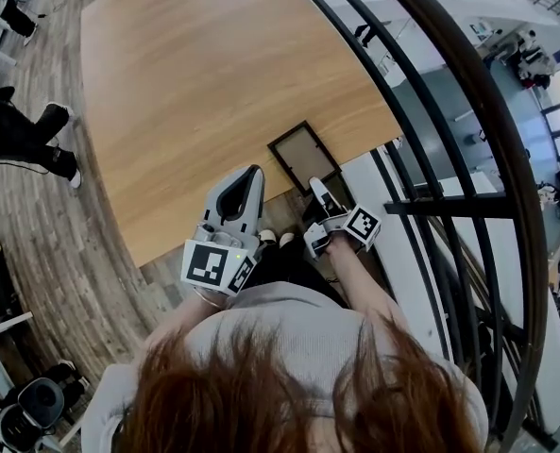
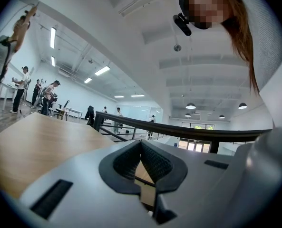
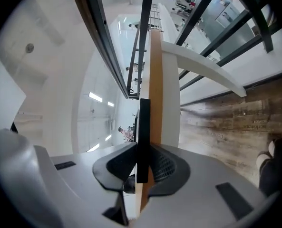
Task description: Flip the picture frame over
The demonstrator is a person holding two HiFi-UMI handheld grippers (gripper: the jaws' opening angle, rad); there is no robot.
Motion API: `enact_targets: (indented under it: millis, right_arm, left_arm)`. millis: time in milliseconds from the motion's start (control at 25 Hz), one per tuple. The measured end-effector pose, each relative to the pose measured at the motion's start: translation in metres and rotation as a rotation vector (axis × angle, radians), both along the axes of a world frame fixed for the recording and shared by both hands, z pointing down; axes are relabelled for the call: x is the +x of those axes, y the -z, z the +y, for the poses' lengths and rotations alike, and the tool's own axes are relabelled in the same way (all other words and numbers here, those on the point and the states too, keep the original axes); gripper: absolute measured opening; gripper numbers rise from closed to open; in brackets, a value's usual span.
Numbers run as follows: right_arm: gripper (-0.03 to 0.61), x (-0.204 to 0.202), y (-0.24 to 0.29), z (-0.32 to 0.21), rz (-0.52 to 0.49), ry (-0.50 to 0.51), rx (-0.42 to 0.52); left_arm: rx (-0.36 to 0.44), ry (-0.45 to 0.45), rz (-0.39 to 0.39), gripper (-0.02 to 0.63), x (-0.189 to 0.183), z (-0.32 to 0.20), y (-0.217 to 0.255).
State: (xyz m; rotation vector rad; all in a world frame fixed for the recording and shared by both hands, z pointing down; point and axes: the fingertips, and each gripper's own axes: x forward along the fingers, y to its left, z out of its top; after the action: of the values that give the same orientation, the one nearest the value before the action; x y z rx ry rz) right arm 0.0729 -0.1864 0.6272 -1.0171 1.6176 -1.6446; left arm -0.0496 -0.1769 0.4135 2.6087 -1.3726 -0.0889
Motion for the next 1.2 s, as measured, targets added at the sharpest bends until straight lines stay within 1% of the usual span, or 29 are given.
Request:
enact_targets:
  millis: [40,120,440,520,600,680,760,840,960,1000,1120,1200]
  right_arm:
    - [0.087,0.001,0.001,0.001,-0.01,-0.007,0.002]
    - [0.087,0.002,0.001,0.002,-0.021,-0.023,0.0]
    - [0.086,0.004,0.012,0.004,-0.005,-0.066,-0.007]
    - [0.086,0.007,0.019,0.003,0.021,-0.083,0.004]
    - [0.086,0.014,0.028,0.0,0.086,-0.108,0.03]
    - [0.086,0.024,0.039,-0.004,0.211,-0.118,0.069]
    - [0.086,0.03,0.054,-0.009,0.369,-0.1,0.132]
    - [0.086,0.028,0.072,-0.014,0.567,-0.052,0.229]
    - [0.086,0.019,0.091,-0.018,0.911,0.037,0.377]
    - [0.086,0.017,0.094,-0.018,1.007,0.06,0.416]
    - [0.086,0.009,0.102,-0.02,1.251,0.12,0.537]
    - [0.086,-0.002,0.108,-0.02,1.448,0.198,0.668]
  left_arm:
    - [0.0,0.0,0.0,0.006,0.0,0.0,0.0]
    - [0.0,-0.002,0.0,0.006,0.001,-0.001,0.0]
    - [0.0,-0.006,-0.001,0.006,0.003,-0.002,0.001]
    - [0.0,-0.003,0.0,0.006,0.001,-0.002,0.001]
    - [0.002,-0.001,0.002,0.006,-0.001,-0.003,0.001]
    - [0.002,0.001,0.002,0.006,-0.001,-0.003,0.001]
    - [0.001,0.004,0.002,0.006,-0.001,-0.004,0.0]
    - [0.001,0.01,0.003,0.006,-0.003,-0.005,0.0]
    - [0.003,0.02,0.005,0.006,-0.005,-0.007,0.001]
    - [0.003,0.024,0.005,0.006,-0.005,-0.008,0.0]
    - [0.004,0.032,0.005,0.006,-0.005,-0.01,-0.002]
    - [0.003,0.034,0.004,0.006,-0.006,-0.011,-0.001]
